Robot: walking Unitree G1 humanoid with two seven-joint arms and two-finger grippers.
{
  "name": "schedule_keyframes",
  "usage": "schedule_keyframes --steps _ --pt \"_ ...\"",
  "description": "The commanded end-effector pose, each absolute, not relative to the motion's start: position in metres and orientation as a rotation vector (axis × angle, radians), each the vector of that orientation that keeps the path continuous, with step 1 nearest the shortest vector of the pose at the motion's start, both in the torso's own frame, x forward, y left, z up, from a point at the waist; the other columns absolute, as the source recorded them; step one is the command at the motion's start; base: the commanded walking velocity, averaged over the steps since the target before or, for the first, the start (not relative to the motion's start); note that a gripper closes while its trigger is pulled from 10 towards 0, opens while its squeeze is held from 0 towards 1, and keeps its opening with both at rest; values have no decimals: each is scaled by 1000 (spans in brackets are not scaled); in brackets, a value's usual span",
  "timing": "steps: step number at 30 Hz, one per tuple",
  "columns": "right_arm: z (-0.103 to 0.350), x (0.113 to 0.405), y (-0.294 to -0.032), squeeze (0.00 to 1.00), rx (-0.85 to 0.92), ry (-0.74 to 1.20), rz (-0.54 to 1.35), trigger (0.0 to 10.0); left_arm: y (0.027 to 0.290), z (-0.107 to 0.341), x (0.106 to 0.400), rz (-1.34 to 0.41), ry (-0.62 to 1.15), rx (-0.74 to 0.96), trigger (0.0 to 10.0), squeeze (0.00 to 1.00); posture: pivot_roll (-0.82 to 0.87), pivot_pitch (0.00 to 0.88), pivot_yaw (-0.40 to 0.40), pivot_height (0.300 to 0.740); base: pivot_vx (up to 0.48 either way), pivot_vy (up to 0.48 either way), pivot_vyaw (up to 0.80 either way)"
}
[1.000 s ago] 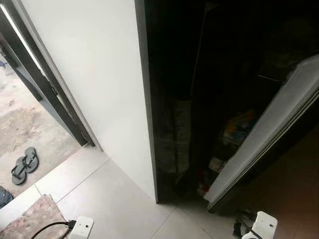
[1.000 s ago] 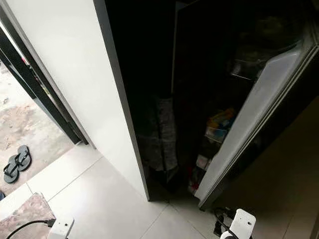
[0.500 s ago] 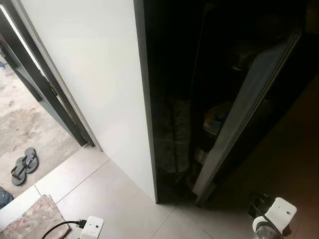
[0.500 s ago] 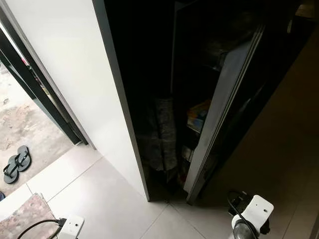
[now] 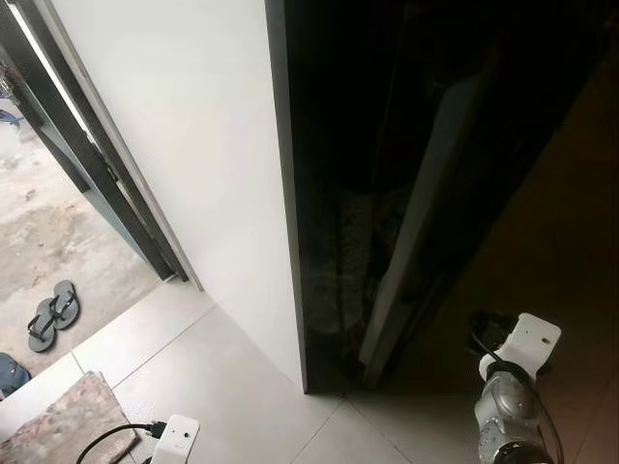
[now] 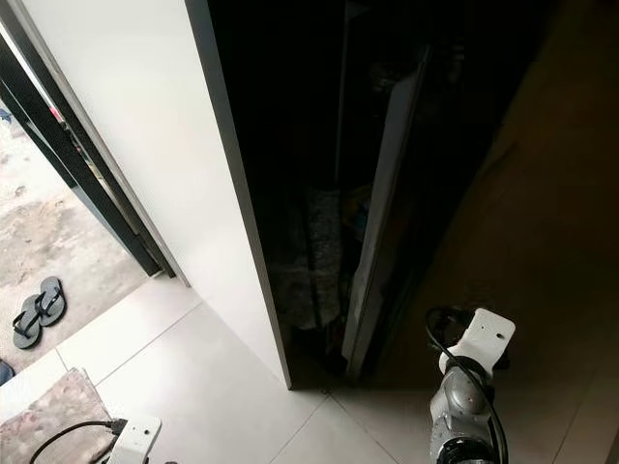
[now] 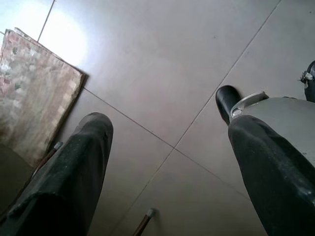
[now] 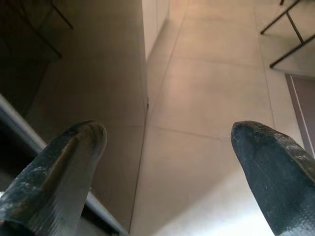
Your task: Restocking fridge
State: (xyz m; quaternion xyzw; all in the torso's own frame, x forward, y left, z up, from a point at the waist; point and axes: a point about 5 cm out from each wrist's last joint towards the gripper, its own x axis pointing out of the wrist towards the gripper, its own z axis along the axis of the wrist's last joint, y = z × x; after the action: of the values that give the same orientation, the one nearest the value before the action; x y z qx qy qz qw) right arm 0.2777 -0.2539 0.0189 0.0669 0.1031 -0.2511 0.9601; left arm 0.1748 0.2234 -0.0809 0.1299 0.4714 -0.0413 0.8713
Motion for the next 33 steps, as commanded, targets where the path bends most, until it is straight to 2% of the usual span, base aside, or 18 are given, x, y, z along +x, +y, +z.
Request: schedule_keyframes --steps 1,11,19,29,33 --pt "31 286 -253 0 122 146 -478 10000 230 -84 166 -91 1017 289 10000 0 23 88 52 740 0 0 0" --pt "61 310 -238 0 90 21 -335 10000 237 -84 160 -88 1032 295 10000 0 22 90 53 740 0 0 0" --pt "99 338 -211 0 60 -92 -90 10000 241 -84 158 -87 1035 305 10000 0 25 90 55 740 0 0 0" --pt "115 343 -213 0 87 -139 -65 10000 234 -85 160 -93 1033 303 10000 0 27 88 55 740 0 0 0" --pt "119 347 -205 0 75 -127 -13 10000 233 -85 160 -97 1033 304 10000 0 26 87 56 740 0 0 0"
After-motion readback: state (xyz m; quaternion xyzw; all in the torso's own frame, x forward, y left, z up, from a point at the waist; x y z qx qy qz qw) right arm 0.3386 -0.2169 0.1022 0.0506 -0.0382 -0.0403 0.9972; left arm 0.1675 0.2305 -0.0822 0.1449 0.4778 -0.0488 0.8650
